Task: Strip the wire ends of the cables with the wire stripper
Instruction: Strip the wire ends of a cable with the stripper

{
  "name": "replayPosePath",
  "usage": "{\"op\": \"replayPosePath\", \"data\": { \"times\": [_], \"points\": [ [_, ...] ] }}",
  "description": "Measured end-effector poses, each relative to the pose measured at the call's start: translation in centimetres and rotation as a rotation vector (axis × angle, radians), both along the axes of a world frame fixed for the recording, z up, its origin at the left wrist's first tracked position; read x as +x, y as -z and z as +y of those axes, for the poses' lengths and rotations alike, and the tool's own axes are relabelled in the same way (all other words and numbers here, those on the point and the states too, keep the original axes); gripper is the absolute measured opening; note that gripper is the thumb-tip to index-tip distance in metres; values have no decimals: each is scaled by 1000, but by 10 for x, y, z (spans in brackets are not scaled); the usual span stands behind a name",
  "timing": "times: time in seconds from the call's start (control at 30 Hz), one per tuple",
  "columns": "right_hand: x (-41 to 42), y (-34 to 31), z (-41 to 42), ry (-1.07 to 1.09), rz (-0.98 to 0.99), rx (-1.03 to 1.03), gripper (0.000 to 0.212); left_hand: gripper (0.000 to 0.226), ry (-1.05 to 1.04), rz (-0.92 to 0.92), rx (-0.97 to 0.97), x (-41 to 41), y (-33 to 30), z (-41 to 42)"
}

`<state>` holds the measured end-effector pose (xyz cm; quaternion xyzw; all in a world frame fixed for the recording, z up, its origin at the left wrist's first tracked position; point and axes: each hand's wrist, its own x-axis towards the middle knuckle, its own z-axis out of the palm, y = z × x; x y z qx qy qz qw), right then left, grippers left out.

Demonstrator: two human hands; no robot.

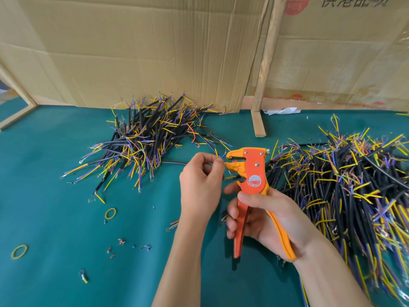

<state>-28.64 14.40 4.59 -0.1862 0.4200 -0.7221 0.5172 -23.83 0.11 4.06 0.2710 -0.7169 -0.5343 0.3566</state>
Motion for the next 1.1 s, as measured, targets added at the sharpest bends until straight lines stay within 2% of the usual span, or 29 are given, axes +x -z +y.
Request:
{"op": "replayPosePath", "data": {
  "times": [0.47, 0.57, 0.67, 0.77, 0.93, 1.0, 1.1],
  "points": [
    [-2, 2, 1, 13, -1, -3, 40, 10, 10, 38, 9, 4, 0, -2],
    [1, 2, -2, 86, -11, 25, 23, 10, 6, 45, 0, 3, 0, -3],
    [4, 3, -9, 231, -14, 33, 25, 9, 10, 24, -13, 2, 1, -5],
    [2, 0, -9, 361, -65, -29, 21, 6, 75, -39, -8, 5, 3, -9],
    [-10, 0, -1, 510, -170, -189, 15, 14, 161, -198, -184, 7, 3, -6],
    [-16, 1, 1, 520, -242, -306, 15, 20, 230, -180, -134, 6, 2, -3],
    [-23, 3, 5, 446, -279, -402, 23, 33, 499, -93, 65, 2, -6, 10]
  ]
}}
